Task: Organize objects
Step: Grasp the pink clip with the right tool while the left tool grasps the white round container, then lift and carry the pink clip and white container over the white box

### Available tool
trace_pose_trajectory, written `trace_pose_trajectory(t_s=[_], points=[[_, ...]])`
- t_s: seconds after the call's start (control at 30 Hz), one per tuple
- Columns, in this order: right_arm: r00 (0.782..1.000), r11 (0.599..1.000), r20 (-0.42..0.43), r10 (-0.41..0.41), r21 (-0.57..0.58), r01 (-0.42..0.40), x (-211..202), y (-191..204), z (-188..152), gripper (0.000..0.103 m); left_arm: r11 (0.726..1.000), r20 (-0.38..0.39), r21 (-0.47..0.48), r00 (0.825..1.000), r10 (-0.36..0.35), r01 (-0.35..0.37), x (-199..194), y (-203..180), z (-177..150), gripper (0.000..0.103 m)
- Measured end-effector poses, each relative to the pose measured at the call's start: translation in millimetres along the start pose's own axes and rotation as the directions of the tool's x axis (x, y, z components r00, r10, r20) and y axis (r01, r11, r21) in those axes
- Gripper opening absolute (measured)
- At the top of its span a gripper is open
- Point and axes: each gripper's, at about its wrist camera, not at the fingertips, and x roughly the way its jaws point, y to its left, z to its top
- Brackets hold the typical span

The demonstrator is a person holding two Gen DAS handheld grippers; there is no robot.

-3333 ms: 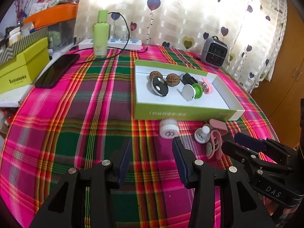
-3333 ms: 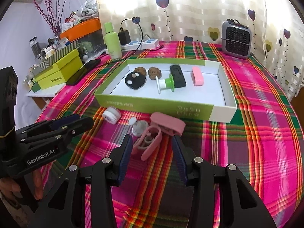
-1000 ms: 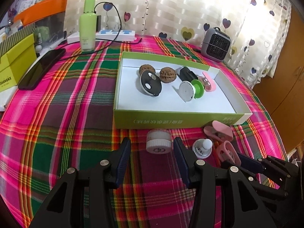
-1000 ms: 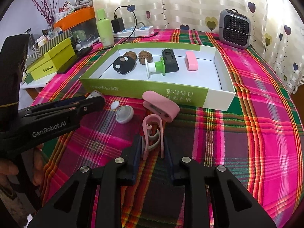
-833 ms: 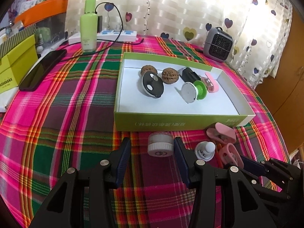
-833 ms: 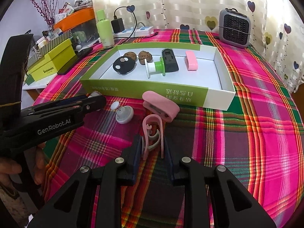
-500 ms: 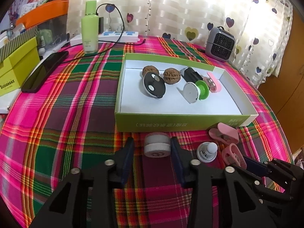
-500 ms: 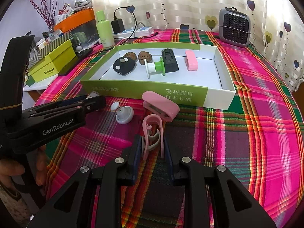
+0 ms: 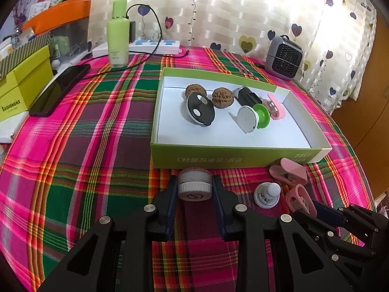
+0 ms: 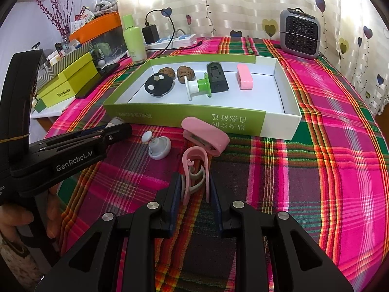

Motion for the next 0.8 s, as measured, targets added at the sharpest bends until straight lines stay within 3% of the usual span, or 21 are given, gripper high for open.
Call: trace_pose_trajectory(t_s=[0.8], points=[[1.000, 1.000, 0.000, -0.009, -0.006, 0.009, 0, 1, 0, 0.024, 0.999, 0.009, 0.038, 1.000, 0.007, -0.007, -11, -11, -11, 0.025]])
